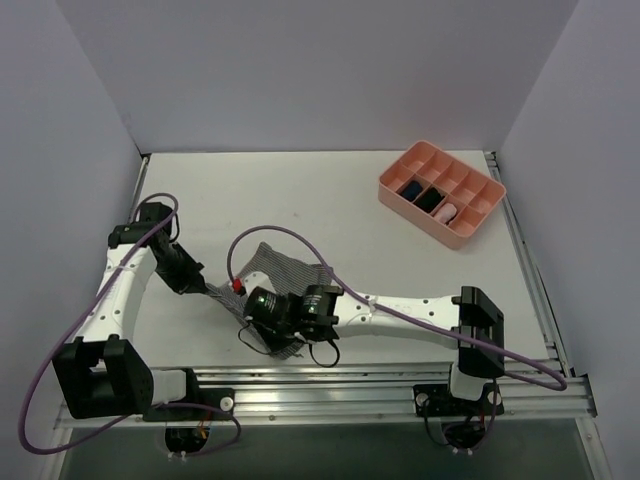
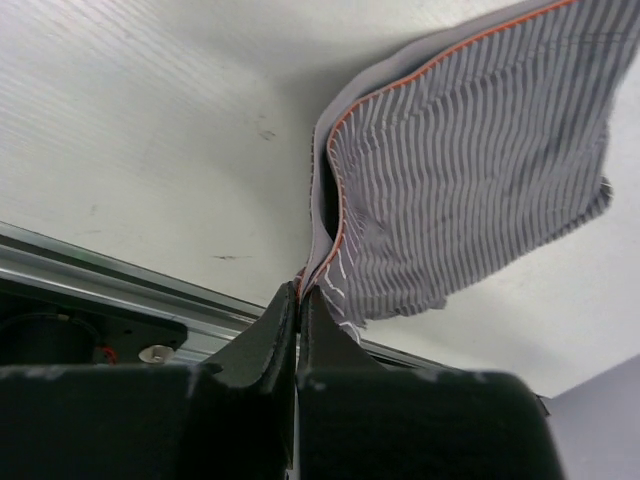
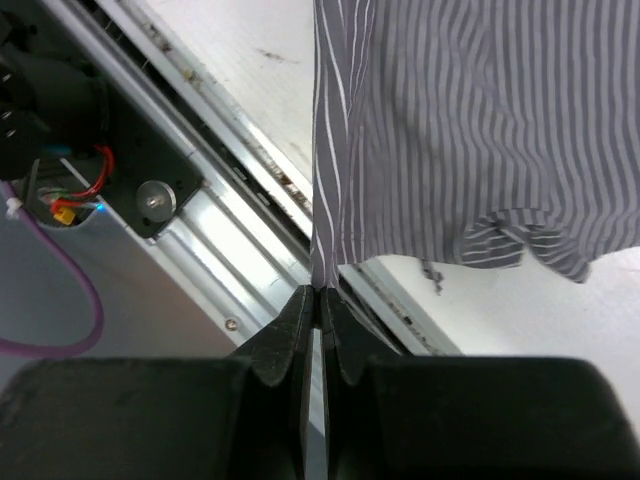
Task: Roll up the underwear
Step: Fold the underwear
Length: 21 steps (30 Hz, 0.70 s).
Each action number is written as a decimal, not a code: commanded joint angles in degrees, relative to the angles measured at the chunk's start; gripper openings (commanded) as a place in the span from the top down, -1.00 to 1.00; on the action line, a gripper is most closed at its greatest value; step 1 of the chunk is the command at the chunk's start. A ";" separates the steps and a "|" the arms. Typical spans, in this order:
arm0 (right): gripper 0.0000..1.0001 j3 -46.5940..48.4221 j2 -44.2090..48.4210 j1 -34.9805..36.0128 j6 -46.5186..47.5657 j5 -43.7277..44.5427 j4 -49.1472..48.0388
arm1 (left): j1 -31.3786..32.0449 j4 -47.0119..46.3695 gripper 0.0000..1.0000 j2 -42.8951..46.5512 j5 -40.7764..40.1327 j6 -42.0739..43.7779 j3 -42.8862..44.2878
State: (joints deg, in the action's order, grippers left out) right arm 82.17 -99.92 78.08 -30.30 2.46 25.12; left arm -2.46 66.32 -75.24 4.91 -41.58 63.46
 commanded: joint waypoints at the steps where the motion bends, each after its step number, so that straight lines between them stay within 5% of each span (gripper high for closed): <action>1: 1.00 0.97 3.41 -5.29 2.09 -0.52 3.18 | 0.00 -3.66 0.95 2.04 4.84 -4.03 4.28; 21: 1.00 1.85 2.62 -12.86 6.05 -0.88 1.33 | 7.82 -5.77 0.95 -19.40 7.66 -9.22 21.08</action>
State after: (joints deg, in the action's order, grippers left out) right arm 82.17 -98.39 66.52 -25.21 0.86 25.89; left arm 4.12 62.24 -93.06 12.29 -48.95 80.16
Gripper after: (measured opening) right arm 0.009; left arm 0.047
